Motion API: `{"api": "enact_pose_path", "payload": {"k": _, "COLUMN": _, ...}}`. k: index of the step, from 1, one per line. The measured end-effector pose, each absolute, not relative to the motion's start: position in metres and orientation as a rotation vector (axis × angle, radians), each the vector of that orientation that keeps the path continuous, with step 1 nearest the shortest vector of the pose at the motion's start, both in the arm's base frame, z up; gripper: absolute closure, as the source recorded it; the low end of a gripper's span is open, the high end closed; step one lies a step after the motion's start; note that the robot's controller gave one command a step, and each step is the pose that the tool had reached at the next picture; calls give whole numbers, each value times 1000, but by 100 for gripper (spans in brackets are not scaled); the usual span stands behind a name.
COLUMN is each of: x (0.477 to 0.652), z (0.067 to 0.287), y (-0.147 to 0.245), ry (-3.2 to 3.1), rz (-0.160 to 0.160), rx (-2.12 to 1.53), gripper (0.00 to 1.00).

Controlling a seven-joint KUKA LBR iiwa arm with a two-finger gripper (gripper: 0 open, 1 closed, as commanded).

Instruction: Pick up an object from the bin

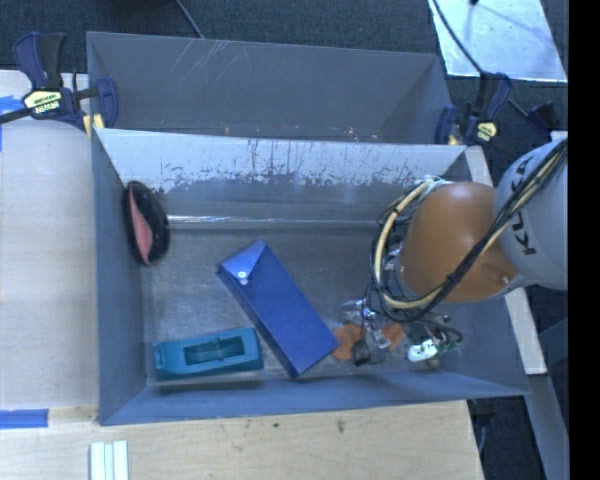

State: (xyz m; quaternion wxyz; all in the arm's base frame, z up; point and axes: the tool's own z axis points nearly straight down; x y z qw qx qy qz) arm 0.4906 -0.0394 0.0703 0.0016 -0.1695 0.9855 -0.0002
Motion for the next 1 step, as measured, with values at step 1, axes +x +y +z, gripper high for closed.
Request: {"api": "enact_pose_path", "payload": {"k": 1, "x": 491, "z": 70, "y": -39, "ry": 3093, "rz": -1, "rx": -532, "gripper": 100}}
